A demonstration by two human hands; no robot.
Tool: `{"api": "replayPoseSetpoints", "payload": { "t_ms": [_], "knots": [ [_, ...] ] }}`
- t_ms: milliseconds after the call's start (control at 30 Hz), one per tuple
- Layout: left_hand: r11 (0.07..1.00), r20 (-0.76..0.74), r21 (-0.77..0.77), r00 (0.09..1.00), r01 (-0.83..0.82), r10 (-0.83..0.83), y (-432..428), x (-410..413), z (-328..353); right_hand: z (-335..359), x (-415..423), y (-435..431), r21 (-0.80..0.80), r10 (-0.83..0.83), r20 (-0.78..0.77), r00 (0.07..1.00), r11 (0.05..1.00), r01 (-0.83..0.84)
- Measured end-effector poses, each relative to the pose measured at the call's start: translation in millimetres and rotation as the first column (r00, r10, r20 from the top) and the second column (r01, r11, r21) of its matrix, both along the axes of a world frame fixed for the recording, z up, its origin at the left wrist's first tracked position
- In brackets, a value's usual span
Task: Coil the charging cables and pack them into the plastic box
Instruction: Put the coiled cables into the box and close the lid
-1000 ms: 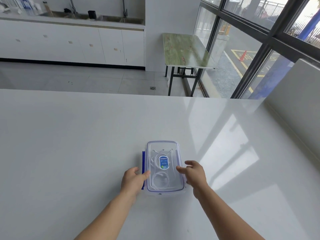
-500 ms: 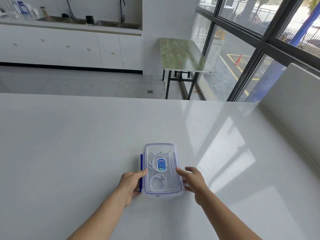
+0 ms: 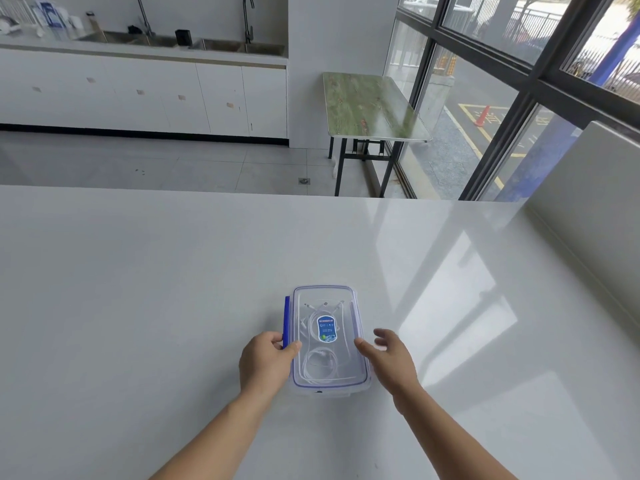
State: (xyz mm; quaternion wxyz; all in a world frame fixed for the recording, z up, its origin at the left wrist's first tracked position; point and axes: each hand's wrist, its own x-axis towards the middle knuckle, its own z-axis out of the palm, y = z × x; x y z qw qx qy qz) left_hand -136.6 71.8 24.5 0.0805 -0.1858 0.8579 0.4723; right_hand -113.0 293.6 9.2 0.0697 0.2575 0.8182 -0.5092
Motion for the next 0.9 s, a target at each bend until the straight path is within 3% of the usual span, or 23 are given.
{"api": "replayPoseSetpoints", "payload": {
  "t_ms": [67,133,200,267,900],
  "knots": [
    [0.995,-0.043,-0.095,0.999,0.029,-0.033,3.8,1.2,1.1,-0.2,1.1,-2.6,0.402,0.197,-0.222,0.955,0.911,-0.095],
    [0.985,-0.052,-0.163,0.997,0.052,-0.062,5.0,1.7,-1.0,0.8,-2.7,-8.1,0.663,0.479,-0.316,0.819,0.729,-0.171],
    [0.973,-0.056,-0.221,0.995,0.073,-0.088,4.2,0.8,-4.8,0.4,-6.1,-16.9,0.781,0.636,-0.248,0.731,0.578,-0.238],
    [0.962,-0.067,-0.258,0.992,0.085,-0.106,4.2,-0.9,-7.1,0.8,-8.2,-23.9,0.829,0.688,-0.167,0.706,0.485,-0.277],
    [0.904,-0.072,-0.403,0.979,0.145,-0.189,10.4,-3.3,4.9,0.5,-7.6,-27.7,0.823,0.7,-0.136,0.701,0.474,-0.313]
  ]
}}
